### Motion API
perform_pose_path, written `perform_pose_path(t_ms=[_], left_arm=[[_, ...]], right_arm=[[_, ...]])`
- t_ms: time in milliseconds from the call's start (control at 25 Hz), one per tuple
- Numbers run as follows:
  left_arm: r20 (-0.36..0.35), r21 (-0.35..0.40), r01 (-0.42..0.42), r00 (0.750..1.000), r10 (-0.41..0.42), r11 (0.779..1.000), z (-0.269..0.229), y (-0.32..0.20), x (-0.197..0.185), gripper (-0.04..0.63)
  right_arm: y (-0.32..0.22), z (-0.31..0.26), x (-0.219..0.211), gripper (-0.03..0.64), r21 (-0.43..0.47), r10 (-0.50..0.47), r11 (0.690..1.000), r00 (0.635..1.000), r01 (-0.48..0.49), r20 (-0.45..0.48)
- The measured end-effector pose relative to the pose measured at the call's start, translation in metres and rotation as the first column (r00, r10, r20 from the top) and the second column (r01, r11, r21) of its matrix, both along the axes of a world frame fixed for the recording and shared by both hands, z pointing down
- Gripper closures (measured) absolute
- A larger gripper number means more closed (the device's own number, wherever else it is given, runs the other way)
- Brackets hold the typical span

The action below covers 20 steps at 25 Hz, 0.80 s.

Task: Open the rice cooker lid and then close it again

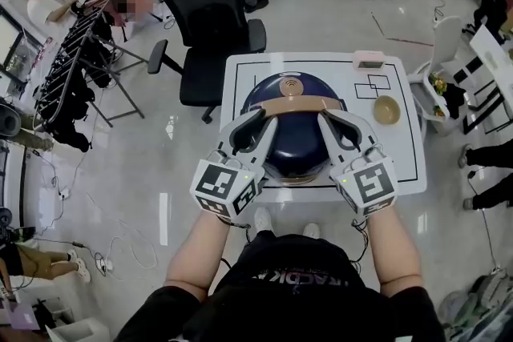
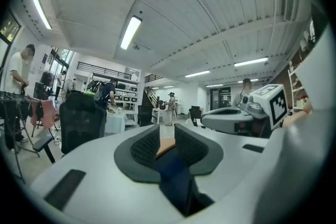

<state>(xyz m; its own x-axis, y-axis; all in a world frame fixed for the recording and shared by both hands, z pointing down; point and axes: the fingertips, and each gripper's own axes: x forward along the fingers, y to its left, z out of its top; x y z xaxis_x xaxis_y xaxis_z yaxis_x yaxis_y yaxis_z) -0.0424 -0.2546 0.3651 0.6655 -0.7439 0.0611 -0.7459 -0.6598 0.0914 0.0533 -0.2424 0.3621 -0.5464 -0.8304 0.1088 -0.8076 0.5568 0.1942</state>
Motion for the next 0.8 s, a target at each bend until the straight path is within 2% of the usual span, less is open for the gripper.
perform_pose_path(t_ms=[80, 200, 440, 600, 800], left_arm=[[0.001, 0.007, 0.017, 1.000, -0.017, 1.000, -0.003, 0.014, 0.008, 0.506], [0.007, 0.013, 0.048, 0.999, -0.048, 0.999, -0.005, 0.038, 0.019, 0.535], [0.012, 0.003, 0.139, 0.990, -0.139, 0.990, 0.003, 0.083, 0.031, 0.591], [0.045, -0.017, 0.188, 0.981, -0.187, 0.982, 0.014, 0.110, 0.031, 0.592], [0.068, -0.029, 0.242, 0.968, -0.240, 0.970, 0.016, 0.136, 0.014, 0.592]], right_arm=[[0.011, -0.010, 0.014, 0.615, -0.036, -0.036, 0.998, 0.985, 0.043, 0.169], [0.028, -0.019, 0.031, 0.615, -0.049, -0.087, 0.993, 0.956, 0.104, 0.280], [0.057, -0.010, 0.033, 0.615, -0.057, -0.200, 0.972, 0.933, 0.226, 0.301], [0.074, -0.004, 0.021, 0.615, -0.073, -0.266, 0.950, 0.909, 0.303, 0.320], [0.095, -0.002, -0.003, 0.615, -0.080, -0.325, 0.926, 0.886, 0.370, 0.331]])
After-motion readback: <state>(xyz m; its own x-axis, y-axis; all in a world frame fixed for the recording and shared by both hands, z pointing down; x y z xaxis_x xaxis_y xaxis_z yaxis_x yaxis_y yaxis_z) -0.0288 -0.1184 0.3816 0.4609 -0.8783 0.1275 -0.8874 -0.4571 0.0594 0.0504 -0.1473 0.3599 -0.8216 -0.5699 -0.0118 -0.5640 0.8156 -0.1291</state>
